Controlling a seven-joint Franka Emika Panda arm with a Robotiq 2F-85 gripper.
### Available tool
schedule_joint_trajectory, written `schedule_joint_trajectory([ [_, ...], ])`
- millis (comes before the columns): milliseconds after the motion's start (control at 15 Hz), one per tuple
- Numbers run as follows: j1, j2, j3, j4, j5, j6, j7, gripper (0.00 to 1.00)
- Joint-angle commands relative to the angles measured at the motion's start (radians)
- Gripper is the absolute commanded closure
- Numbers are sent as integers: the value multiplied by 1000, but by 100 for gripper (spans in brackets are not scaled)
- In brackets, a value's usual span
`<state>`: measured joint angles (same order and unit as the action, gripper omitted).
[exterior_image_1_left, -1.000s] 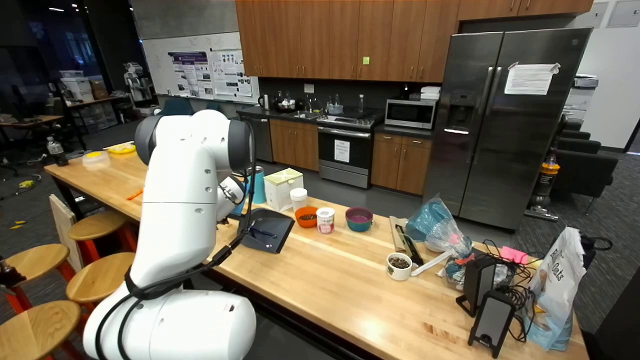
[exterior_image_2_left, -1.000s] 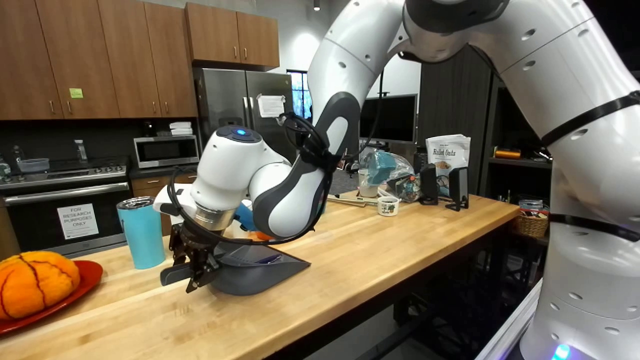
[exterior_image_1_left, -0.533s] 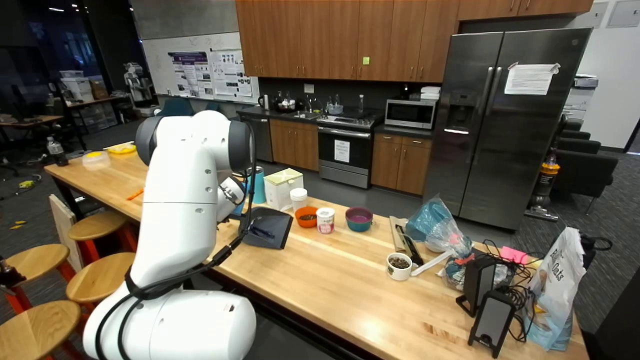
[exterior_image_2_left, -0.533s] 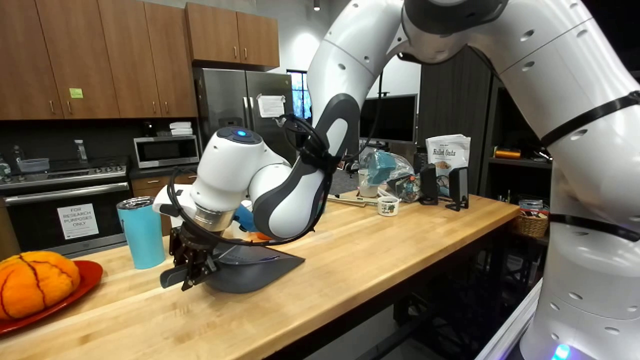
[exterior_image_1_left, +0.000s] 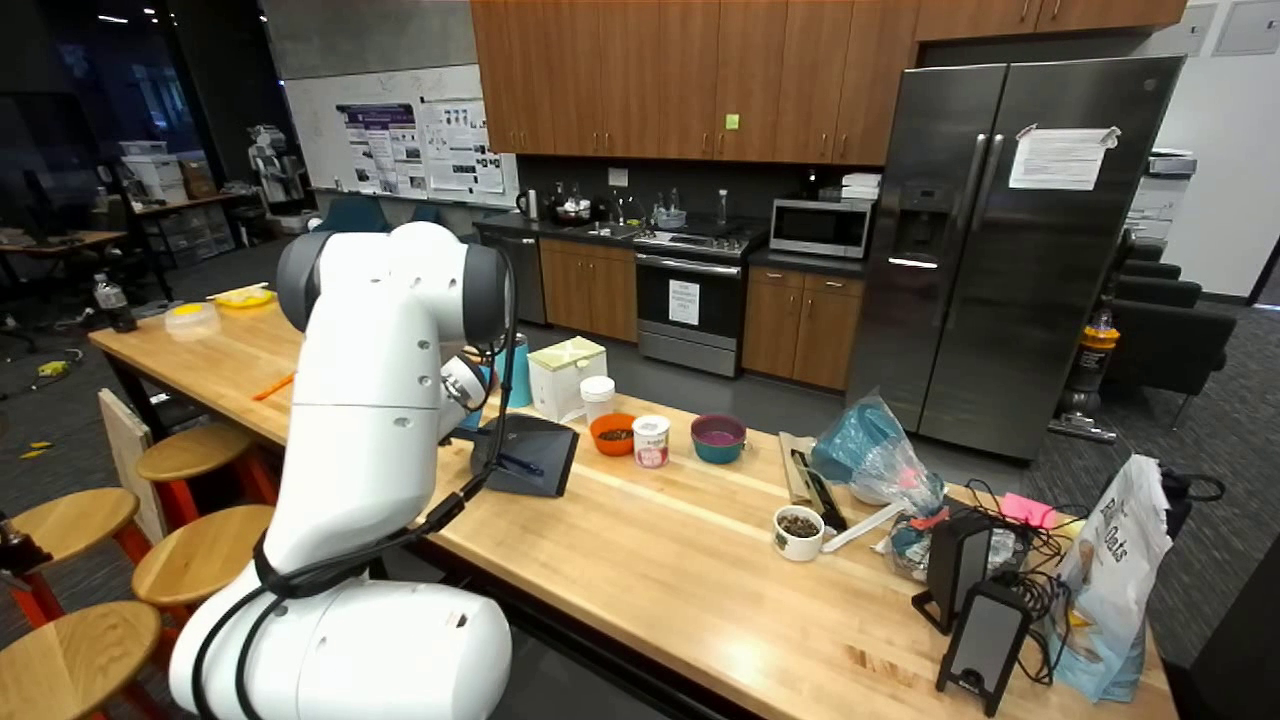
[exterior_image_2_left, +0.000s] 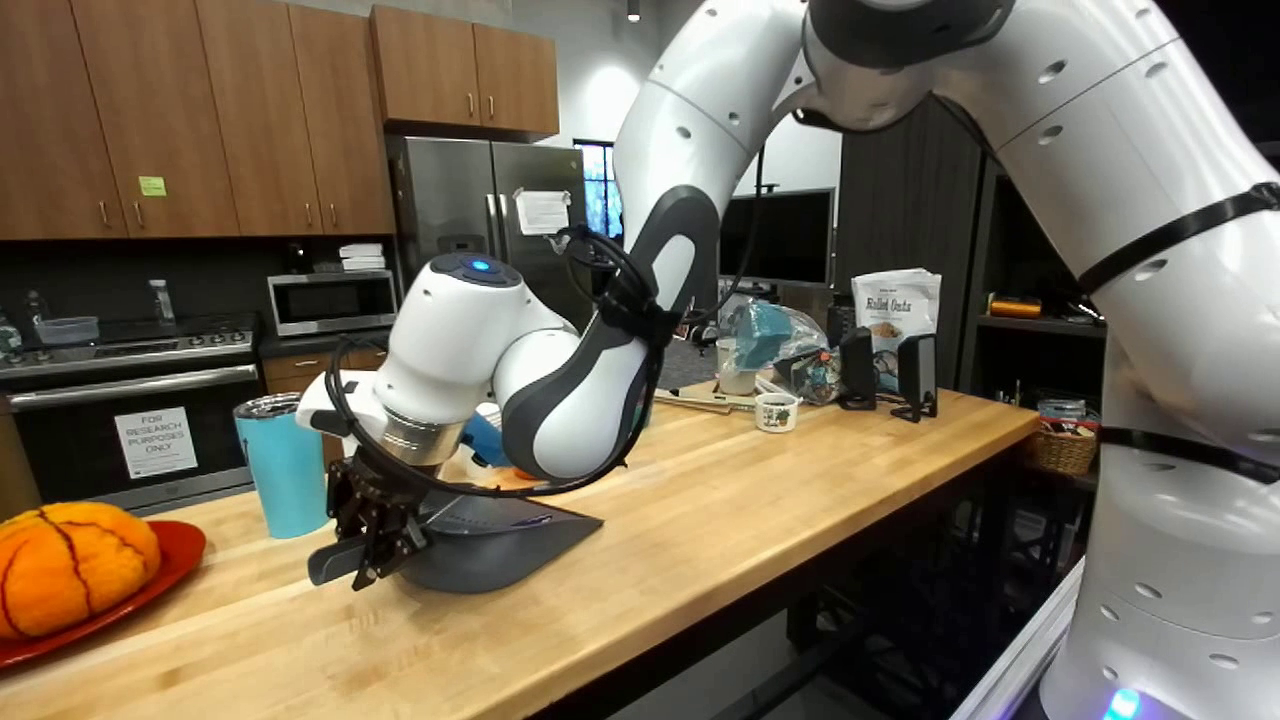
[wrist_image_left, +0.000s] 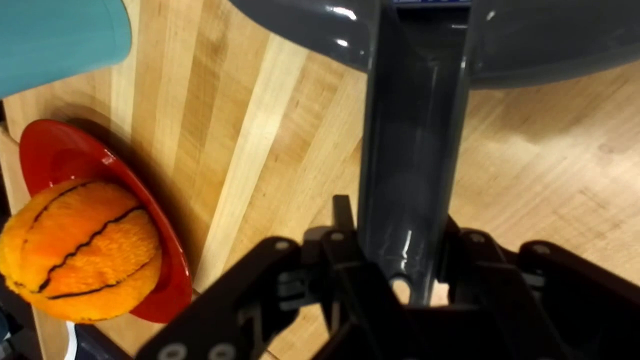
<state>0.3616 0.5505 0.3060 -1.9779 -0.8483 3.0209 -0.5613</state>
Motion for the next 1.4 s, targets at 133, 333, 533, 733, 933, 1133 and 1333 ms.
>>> schedule_joint_trajectory([
  [133,-109,-15,144,-21,72,-55,-154,89],
  [333,-154,-11,206,-17,108,-112,-222,89],
  [533,-181,-13,242,-7,127,-156,-266,89],
  [733,-138,-27,198,-8,201,-143,-325,89],
  [933,-121,-30,182,-3,240,-138,-361,89],
  [1133,-91,-38,151,2,257,-137,-368,89],
  [1333,-51,-48,107,12,237,-138,-353,89],
])
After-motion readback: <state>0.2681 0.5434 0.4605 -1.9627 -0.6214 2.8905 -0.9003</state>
